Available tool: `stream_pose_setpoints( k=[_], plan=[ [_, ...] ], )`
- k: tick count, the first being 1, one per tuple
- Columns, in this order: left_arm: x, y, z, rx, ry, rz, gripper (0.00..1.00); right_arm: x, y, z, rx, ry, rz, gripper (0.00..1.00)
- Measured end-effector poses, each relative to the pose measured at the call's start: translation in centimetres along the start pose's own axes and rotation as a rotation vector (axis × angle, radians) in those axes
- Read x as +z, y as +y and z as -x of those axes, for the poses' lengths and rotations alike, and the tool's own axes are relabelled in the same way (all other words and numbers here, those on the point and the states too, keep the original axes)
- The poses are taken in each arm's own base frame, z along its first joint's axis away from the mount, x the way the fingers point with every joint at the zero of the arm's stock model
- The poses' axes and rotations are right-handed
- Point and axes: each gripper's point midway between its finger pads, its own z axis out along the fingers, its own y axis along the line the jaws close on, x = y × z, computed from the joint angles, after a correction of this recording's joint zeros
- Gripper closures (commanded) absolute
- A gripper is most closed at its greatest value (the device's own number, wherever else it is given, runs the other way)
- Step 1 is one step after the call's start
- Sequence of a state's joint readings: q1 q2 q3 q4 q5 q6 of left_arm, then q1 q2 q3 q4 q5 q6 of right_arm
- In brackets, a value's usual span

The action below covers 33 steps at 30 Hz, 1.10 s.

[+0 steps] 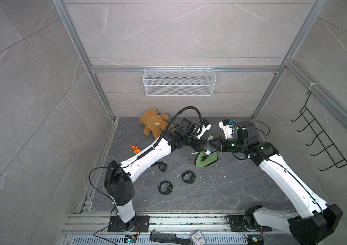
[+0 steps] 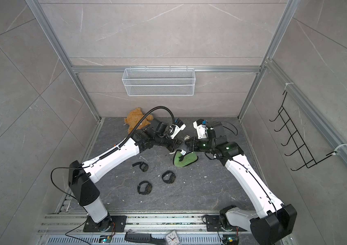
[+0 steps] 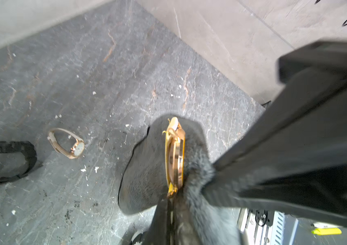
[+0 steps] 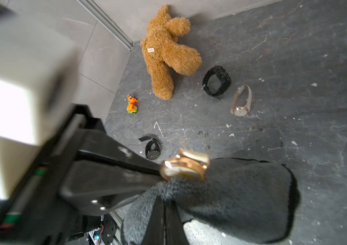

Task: Wipe the watch dial
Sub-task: Wipe the dirt from the watch dial.

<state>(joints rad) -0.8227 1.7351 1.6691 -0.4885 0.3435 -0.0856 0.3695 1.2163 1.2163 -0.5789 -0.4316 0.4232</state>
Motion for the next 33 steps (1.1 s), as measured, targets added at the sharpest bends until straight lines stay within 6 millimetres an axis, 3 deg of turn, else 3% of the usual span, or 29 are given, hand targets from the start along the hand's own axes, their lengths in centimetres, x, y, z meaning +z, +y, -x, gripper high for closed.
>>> stream_pose_setpoints(
  k=[6, 13, 23, 33],
  plan=[
    [-0.9, -0.6, 1.2, 0.019, -0.045, -0.005, 1.0, -0.1, -1.0, -0.8, 0.01, -0.002, -0.043, 1.0],
    [-1.0, -0.5, 1.2, 0.026, -0.045, 0.0, 1.0, -1.5, -0.5, -0.5, 0.0, -0.028, -0.043, 1.0],
    [-1.0, -0.4, 0.7, 0.026, -0.026, 0.008, 1.0, -3.6, 2.3, 2.4, -0.036, -0.094, 0.008, 1.0],
    [-1.0, -0.4, 0.6, 0.024, -0.02, 0.007, 1.0, -1.9, 1.9, 2.5, -0.011, -0.055, 0.014, 1.0]
  ],
)
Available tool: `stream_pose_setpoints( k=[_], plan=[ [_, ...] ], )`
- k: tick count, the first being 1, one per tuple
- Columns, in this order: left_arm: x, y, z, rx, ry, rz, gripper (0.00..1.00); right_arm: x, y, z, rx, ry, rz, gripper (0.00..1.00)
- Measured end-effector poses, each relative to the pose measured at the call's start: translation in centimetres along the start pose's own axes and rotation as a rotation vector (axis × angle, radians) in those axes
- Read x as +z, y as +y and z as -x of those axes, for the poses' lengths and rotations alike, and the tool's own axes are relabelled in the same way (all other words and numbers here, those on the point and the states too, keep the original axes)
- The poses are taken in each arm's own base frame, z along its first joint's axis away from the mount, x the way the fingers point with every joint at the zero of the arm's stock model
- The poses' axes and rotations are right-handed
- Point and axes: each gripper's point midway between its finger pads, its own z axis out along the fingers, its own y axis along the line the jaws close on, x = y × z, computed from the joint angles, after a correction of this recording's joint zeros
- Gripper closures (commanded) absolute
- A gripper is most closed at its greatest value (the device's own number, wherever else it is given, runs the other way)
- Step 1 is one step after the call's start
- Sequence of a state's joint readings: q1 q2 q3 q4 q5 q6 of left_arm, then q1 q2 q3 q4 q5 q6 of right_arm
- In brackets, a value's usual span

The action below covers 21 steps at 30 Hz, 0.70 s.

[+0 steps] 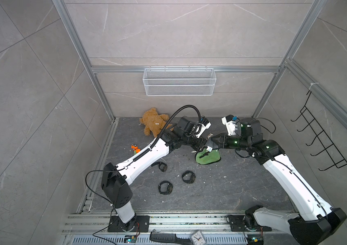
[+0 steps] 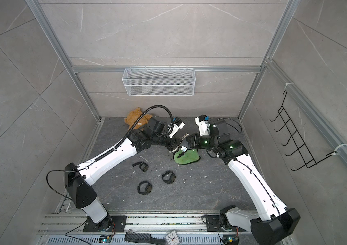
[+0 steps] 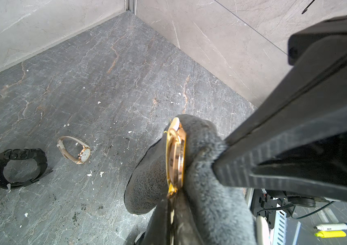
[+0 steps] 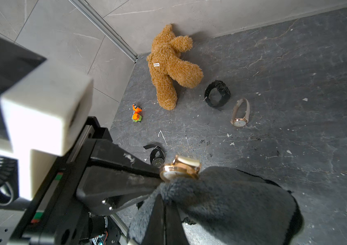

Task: Wipe the watch dial
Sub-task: Wipe the dirt from the watch dial.

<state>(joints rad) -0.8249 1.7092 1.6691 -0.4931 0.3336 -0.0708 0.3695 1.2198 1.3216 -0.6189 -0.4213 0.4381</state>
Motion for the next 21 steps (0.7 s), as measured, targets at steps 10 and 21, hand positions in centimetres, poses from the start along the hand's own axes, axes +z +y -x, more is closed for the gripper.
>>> stream_pose_setpoints(
  k=[10, 21],
  plan=[
    [0.0, 0.0, -0.1, 0.013, 0.007, 0.0, 1.0, 1.4, -0.4, 0.4, 0.017, 0.003, 0.004, 1.0],
    [0.0, 0.0, -0.3, 0.034, 0.013, 0.001, 1.0, 1.7, -2.7, 0.8, 0.037, -0.023, -0.115, 1.0]
  ],
)
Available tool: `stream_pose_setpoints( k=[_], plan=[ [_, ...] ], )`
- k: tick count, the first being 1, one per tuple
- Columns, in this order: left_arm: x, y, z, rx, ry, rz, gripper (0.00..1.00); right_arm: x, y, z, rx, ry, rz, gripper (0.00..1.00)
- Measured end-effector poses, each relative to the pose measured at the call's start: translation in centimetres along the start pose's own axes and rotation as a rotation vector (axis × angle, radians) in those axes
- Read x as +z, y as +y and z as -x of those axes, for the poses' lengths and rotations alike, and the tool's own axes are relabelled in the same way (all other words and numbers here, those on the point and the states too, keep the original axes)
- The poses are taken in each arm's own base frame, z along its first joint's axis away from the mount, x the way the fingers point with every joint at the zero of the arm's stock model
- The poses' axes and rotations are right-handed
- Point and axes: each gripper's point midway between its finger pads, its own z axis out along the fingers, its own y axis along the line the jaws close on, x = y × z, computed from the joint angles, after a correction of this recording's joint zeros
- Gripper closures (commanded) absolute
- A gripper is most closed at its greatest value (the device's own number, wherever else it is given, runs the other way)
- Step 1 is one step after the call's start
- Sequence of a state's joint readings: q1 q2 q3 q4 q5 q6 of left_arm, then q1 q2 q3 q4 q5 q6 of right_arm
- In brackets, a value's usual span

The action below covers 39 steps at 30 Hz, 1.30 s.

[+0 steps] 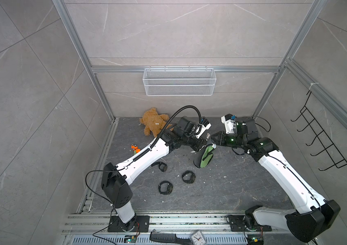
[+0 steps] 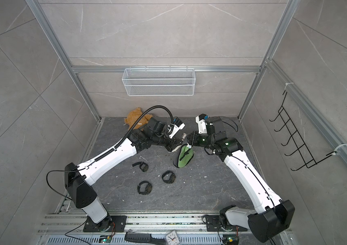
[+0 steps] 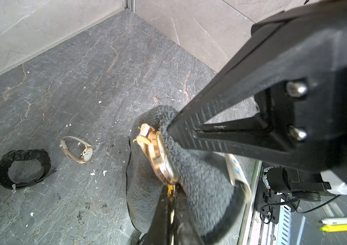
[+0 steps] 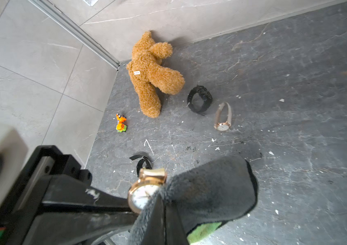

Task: Wipe the watch dial
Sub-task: Wipe the dirt from the watch dial.

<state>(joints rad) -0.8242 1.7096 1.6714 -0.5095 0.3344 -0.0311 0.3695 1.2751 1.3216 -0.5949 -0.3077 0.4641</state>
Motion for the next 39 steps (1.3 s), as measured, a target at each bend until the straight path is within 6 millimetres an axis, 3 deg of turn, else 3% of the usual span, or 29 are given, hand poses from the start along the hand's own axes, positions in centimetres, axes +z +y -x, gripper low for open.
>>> stream_pose_setpoints(
  k=[9, 20, 28, 39],
  plan=[
    [0.0, 0.0, -0.2, 0.018, 0.007, 0.0, 1.0, -0.3, -1.1, -0.8, -0.003, 0.03, -0.063, 1.0],
    [0.5, 0.2, 0.7, 0.033, -0.002, 0.0, 1.0, -2.9, 1.2, -0.3, -0.039, 0.006, 0.001, 1.0],
    [1.3, 0.3, 0.1, 0.024, 0.021, -0.011, 1.0, -2.3, 2.8, -1.1, -0.063, 0.036, 0.041, 1.0],
    [1.3, 0.6, -0.3, 0.016, 0.028, -0.012, 1.0, 0.0, 1.9, -0.5, -0.034, 0.035, 0.007, 1.0]
  ],
)
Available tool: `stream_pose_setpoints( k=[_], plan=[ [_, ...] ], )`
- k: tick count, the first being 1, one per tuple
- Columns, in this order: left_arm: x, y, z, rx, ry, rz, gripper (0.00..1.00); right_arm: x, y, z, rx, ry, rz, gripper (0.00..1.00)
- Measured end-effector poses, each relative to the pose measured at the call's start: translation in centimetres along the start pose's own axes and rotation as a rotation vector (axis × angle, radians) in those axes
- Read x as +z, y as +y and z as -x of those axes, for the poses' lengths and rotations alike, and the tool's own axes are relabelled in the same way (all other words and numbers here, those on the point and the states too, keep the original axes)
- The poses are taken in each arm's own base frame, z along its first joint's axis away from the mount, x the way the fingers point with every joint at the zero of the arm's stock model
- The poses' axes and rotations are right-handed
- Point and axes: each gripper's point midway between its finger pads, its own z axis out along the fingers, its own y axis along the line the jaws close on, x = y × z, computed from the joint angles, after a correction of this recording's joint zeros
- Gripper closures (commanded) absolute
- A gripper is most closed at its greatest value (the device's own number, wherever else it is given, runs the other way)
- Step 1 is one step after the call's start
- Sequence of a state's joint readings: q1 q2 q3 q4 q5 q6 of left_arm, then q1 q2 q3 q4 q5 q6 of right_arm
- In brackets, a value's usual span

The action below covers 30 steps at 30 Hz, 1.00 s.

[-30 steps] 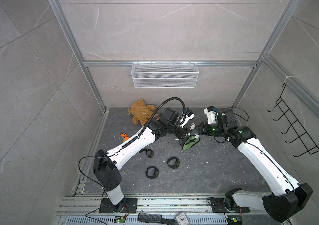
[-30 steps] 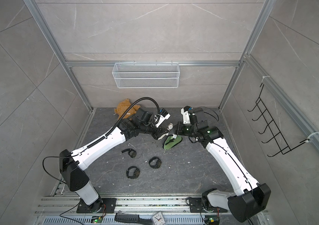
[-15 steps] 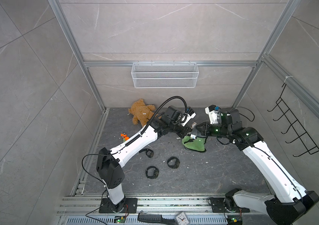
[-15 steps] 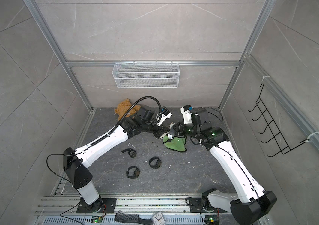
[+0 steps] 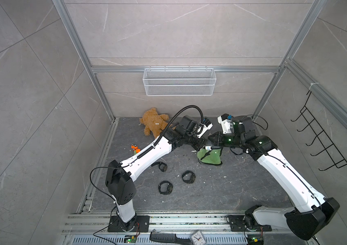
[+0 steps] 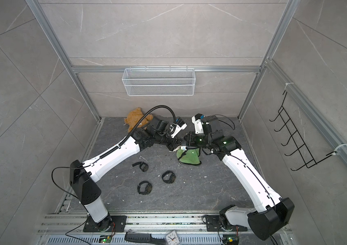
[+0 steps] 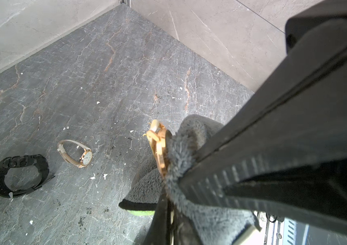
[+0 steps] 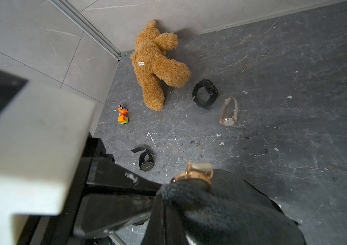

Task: Wipe the watch dial
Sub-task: Wipe the dirt from the watch dial.

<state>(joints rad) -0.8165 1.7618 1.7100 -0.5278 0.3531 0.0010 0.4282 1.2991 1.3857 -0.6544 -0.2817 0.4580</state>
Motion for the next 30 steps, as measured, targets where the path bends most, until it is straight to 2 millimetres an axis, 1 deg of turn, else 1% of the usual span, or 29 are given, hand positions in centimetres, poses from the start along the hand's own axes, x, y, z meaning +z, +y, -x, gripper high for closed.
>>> stream_pose_setpoints(
  k=[5, 10, 14, 19, 26, 30],
  plan=[
    [-0.4, -0.1, -0.2, 0.0, -0.001, 0.001, 1.0, 0.1, -0.6, 0.3, 0.004, -0.014, -0.034, 1.0],
    [-1.2, -0.4, 0.1, 0.008, -0.014, 0.001, 1.0, 0.0, -1.4, 0.6, 0.007, -0.032, -0.069, 1.0],
    [-1.7, -0.7, 0.3, 0.022, -0.025, -0.002, 1.0, -0.1, -2.4, 0.9, 0.018, -0.044, -0.1, 1.0],
    [-2.2, -1.1, 0.7, 0.033, -0.038, -0.017, 1.0, -0.5, -3.1, 0.5, 0.022, -0.039, -0.131, 1.0],
    [-2.2, -0.6, 0.6, 0.027, -0.04, -0.01, 1.0, -2.4, -2.3, 0.2, 0.011, -0.05, -0.113, 1.0],
    [-2.3, -0.4, 0.6, 0.024, -0.04, -0.006, 1.0, -2.7, -1.7, -0.2, 0.007, -0.039, -0.089, 1.0]
  ],
)
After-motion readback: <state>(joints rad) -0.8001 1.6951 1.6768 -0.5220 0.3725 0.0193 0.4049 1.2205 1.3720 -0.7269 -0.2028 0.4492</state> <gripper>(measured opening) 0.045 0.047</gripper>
